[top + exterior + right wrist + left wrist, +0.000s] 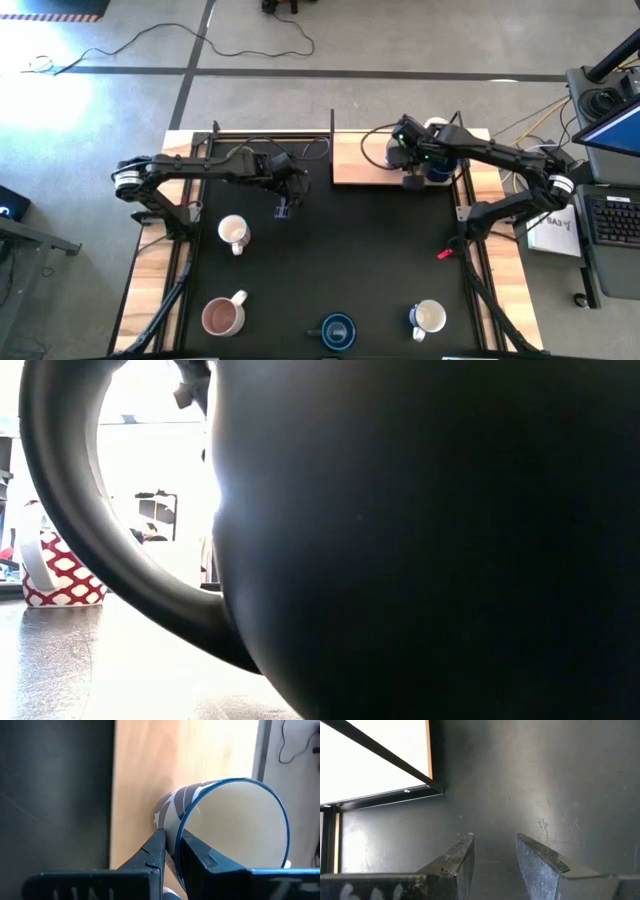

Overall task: Place coffee mugs
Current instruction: Put the top blue patterned mug on the shelf

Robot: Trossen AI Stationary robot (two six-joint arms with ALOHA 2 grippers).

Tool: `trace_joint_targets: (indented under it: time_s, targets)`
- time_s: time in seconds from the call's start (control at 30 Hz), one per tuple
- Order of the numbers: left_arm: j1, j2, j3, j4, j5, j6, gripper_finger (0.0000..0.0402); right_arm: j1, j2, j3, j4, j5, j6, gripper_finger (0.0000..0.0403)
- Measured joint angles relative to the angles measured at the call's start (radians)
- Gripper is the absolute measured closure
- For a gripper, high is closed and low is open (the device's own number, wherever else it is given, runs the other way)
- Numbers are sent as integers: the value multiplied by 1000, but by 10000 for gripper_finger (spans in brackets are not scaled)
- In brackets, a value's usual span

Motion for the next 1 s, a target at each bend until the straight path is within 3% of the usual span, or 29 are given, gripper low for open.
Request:
trace_joint_targets:
  time_s: [0.33, 1.0]
  targets:
    - [18, 0, 0, 7, 0, 18, 273, -88, 0, 0, 37, 0, -42, 369]
    - [29, 0, 0, 11, 0, 31, 274, -100, 5, 0, 95, -34, -43, 369]
